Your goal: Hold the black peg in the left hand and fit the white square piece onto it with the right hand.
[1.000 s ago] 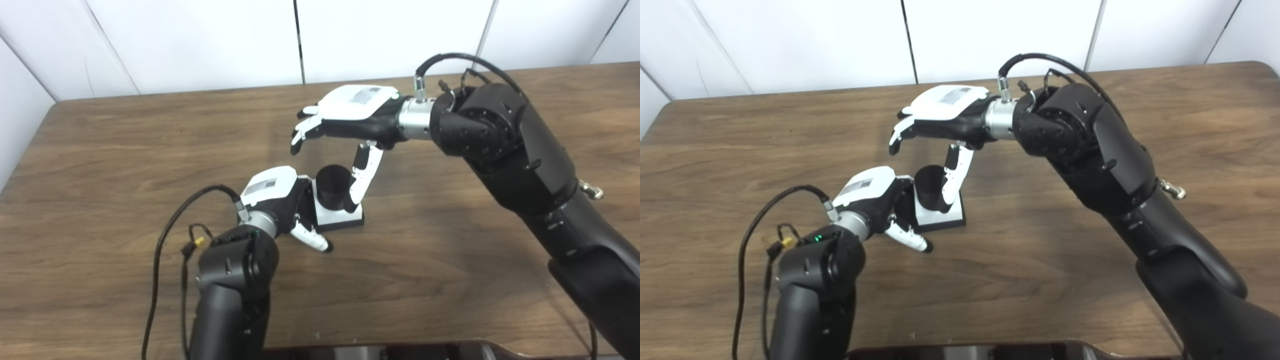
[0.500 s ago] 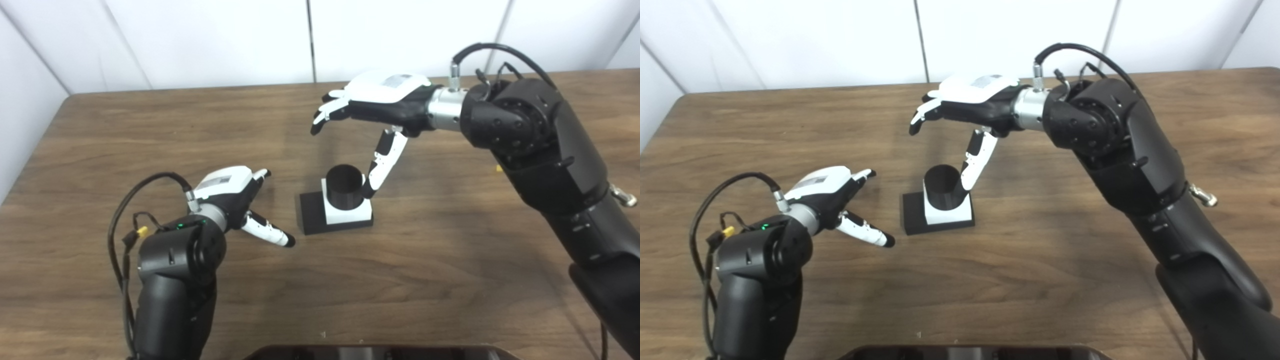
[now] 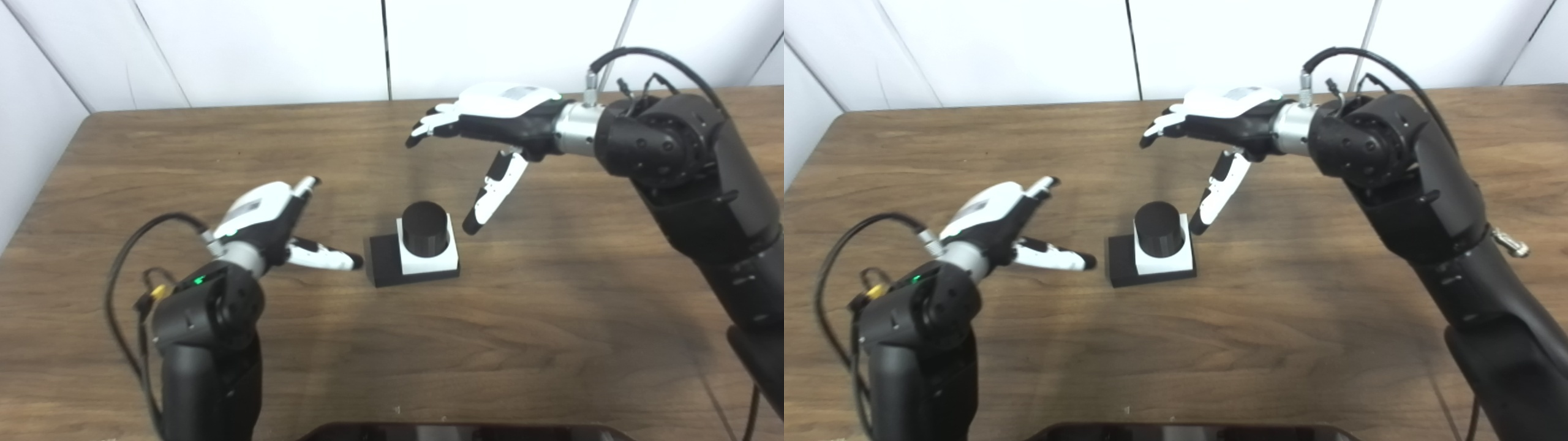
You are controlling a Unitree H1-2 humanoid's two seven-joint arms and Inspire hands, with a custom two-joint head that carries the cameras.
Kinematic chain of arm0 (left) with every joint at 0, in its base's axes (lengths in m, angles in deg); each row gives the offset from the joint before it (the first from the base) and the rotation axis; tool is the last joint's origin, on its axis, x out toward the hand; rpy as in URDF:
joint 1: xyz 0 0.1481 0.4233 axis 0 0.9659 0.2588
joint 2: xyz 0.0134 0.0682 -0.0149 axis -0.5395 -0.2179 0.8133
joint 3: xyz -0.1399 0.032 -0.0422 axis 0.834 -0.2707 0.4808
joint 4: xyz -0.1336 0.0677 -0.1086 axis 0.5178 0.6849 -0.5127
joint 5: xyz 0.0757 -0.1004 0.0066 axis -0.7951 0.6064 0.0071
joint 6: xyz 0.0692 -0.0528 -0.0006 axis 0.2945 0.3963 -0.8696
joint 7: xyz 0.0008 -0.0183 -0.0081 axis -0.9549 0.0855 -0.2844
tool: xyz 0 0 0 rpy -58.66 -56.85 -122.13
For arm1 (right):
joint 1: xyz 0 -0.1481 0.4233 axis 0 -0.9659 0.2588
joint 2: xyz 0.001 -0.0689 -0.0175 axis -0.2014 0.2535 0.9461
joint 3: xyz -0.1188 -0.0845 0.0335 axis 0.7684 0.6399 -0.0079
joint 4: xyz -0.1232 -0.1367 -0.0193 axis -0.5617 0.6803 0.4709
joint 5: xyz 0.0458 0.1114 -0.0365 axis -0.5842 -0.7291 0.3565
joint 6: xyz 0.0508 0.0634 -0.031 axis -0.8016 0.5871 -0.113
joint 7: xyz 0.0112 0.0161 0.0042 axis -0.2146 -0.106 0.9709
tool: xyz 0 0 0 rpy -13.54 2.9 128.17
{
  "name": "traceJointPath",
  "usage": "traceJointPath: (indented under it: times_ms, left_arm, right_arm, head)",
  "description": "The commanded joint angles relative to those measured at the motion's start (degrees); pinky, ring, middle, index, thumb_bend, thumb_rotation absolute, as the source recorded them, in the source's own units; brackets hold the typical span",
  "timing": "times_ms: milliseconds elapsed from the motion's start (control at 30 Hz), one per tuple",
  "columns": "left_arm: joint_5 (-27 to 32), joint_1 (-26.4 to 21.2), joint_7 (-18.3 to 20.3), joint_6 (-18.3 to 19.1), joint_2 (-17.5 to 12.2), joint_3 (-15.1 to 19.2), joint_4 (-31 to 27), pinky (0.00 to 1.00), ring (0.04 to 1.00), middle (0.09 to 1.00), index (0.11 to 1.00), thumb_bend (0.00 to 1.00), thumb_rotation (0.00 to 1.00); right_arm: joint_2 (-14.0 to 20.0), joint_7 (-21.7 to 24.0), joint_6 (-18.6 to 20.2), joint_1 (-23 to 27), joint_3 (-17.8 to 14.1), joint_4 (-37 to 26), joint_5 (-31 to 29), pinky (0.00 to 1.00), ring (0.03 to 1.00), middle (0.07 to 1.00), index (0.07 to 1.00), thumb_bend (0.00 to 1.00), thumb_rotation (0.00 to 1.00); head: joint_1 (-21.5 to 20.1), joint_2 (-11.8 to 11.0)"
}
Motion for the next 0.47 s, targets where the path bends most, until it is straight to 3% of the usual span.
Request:
traceJointPath:
  times_ms: [0,67,133,200,233,300,367,433]
  left_arm:
    - [6.56,0.37,-9.31,-0.49,0.33,2.65,-0.74,0.79,0.930,0.950,0.996,0.83,0.52]
    - [12.43,1.99,-15.98,-1.33,0.97,4.73,0.73,0.75,0.914,0.950,1.000,0.68,0.50]
    - [20.40,3.27,-22.12,-2.19,2.49,7.17,2.38,0.76,0.910,0.946,1.000,0.60,0.50]
    - [28.24,4.28,-26.68,-2.80,3.71,9.15,3.81,0.76,0.894,0.942,1.000,0.53,0.50]
    - [32.49,4.83,-28.33,-3.01,4.33,10.29,4.55,0.75,0.875,0.946,1.000,0.46,0.60]
    - [38.59,5.77,-30.54,-3.03,4.58,11.42,5.52,0.79,0.890,0.960,1.000,0.42,0.72]
    - [44.62,6.62,-31.97,-2.61,4.46,12.36,6.61,0.94,0.971,0.990,1.000,0.43,0.91]
    - [52.20,7.09,-32.90,-2.06,4.60,13.80,8.16,0.99,0.994,0.998,1.000,0.46,0.98]
  right_arm:
    - [1.88,-2.58,1.46,-0.23,-2.47,-0.47,-0.65,0.96,0.995,0.955,0.935,1.00,0.57]
    - [2.82,-3.48,2.46,-2.15,-3.60,-1.04,-0.10,0.93,0.978,0.956,0.977,0.90,0.75]
    - [2.19,-6.90,3.78,-4.89,-5.80,-0.73,-0.06,0.88,0.950,0.950,0.989,0.80,0.85]
    - [0.35,-11.16,5.28,-7.85,-8.99,0.05,-1.29,0.81,0.907,0.934,0.978,0.72,0.88]
    - [-1.07,-14.01,5.94,-9.85,-11.30,0.52,-2.66,0.80,0.905,0.946,0.986,0.64,0.93]
    - [-3.24,-18.15,6.99,-12.88,-14.63,0.74,-4.45,0.81,0.918,0.967,0.997,0.58,0.98]
    - [-6.28,-22.35,8.80,-16.19,-18.60,0.31,-6.99,0.86,0.940,0.983,1.000,0.57,1.00]
    - [-9.84,-26.14,9.67,-19.04,-23.36,0.71,-12.49,0.94,0.962,0.996,1.000,0.55,1.00]
  head:
    - [-0.47,-0.08]
    - [-1.23,-0.21]
    - [-2.36,-0.51]
    - [-3.17,-0.65]
    - [-3.51,-0.65]
    - [-4.88,-0.63]
    - [-5.64,-0.60]
    - [-6.50,-0.77]
